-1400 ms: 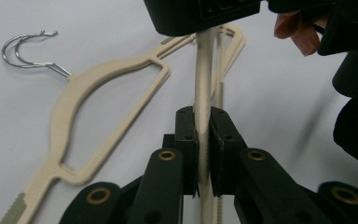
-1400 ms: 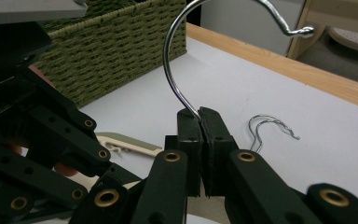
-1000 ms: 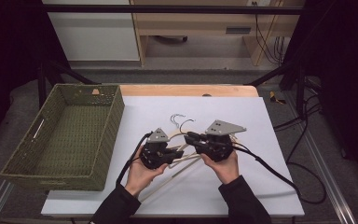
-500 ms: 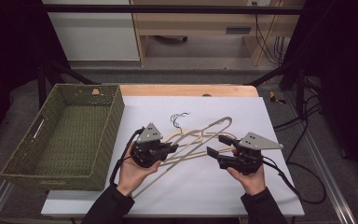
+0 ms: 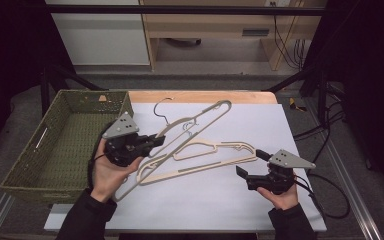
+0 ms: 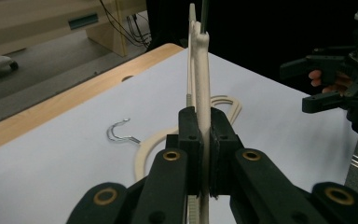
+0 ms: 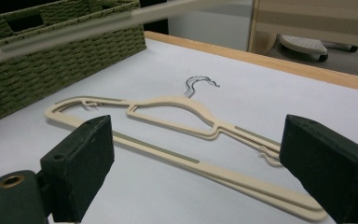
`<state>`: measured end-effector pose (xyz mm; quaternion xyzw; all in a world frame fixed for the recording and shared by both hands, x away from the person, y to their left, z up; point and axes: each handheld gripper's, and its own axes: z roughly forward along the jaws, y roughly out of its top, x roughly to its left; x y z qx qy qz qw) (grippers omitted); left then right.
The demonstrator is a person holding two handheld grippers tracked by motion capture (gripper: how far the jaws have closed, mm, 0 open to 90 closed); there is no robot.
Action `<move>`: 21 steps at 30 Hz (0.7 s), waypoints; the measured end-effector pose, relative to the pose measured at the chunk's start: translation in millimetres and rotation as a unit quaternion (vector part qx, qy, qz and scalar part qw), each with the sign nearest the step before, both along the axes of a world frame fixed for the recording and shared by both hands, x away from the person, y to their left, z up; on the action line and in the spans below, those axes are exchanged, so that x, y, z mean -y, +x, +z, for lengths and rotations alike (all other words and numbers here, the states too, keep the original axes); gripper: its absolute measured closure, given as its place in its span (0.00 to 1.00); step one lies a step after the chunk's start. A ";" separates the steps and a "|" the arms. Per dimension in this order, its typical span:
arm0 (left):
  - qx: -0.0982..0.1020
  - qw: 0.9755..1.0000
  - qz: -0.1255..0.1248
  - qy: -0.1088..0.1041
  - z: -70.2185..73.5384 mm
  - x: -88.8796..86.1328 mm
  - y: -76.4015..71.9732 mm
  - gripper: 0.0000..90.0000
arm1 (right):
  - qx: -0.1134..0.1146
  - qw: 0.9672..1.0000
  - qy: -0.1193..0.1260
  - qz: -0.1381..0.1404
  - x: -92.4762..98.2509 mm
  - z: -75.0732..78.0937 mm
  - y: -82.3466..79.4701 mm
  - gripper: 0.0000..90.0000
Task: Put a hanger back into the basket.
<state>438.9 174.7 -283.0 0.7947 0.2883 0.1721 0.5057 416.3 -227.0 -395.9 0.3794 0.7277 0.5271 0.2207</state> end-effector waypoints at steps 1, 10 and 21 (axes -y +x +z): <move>0.001 1.000 0.001 -0.002 3.4 -4.8 0.8 0.95 | 0.001 1.000 0.001 0.000 1.1 -0.8 -0.2 0.11; 0.015 1.000 0.022 0.004 27.7 -44.5 8.6 0.95 | -0.004 1.000 -0.004 -0.018 9.6 -5.2 0.3 0.08; 0.029 0.997 0.066 0.007 41.9 -101.4 10.8 0.95 | -0.011 0.999 0.005 -0.035 18.7 -6.7 0.8 0.07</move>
